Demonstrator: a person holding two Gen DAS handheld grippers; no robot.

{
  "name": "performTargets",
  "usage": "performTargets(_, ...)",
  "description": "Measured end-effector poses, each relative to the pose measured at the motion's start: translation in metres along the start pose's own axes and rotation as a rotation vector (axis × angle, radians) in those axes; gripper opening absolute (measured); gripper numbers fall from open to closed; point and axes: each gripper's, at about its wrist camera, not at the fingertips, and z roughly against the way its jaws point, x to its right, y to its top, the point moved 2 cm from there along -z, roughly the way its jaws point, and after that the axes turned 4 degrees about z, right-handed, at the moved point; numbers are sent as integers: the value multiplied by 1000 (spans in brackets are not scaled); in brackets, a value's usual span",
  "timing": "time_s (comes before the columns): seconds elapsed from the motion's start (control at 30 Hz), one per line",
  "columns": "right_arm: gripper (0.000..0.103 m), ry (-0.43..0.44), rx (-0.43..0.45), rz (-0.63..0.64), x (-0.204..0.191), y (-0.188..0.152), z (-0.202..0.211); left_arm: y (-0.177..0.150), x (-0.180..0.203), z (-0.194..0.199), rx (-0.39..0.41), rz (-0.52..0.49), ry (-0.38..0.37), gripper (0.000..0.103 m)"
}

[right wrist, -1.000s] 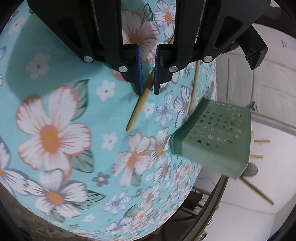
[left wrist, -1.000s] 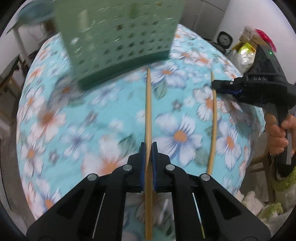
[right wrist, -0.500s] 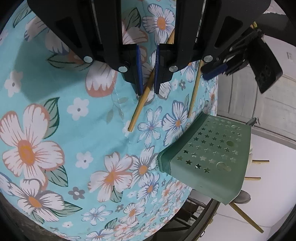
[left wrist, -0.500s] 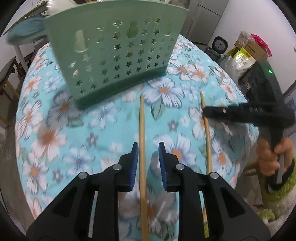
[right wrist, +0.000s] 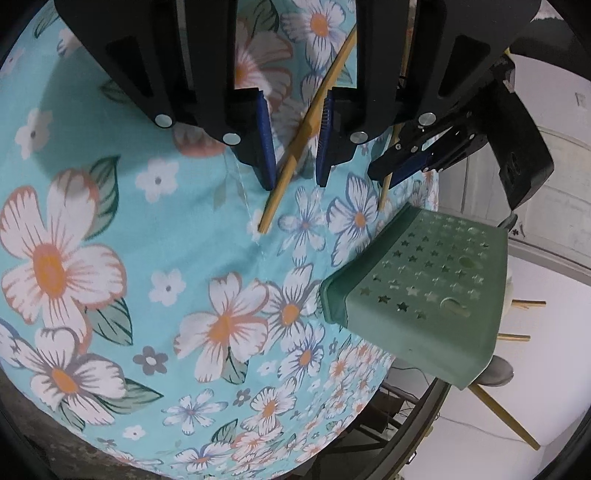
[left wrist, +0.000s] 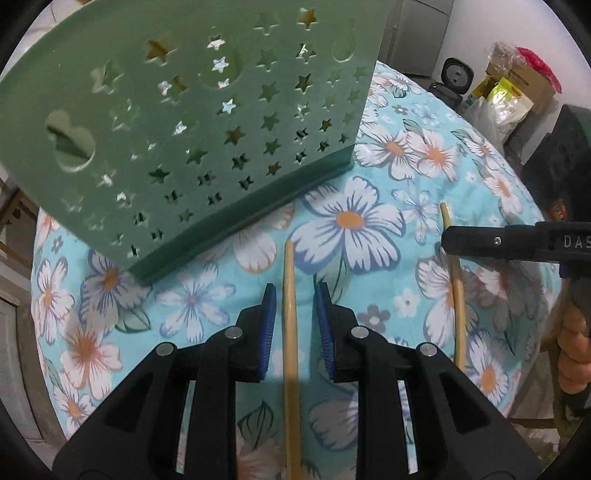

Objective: Organize utensils
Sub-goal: 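Lift both chopsticks and carry them toward the green caddy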

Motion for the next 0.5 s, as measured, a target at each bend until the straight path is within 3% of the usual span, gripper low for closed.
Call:
performTargets(0.2,22,-29,44,-9,-3,4,-6,5,6,-4,18,15,37,19)
performTargets(0.37,13,-89,72,15,-9,8,-11,7,12,-6,26,12,54,17)
performTargets(0.5,13,-104,71,25,-9,8,-11,7,11,-5,27,13,56,16)
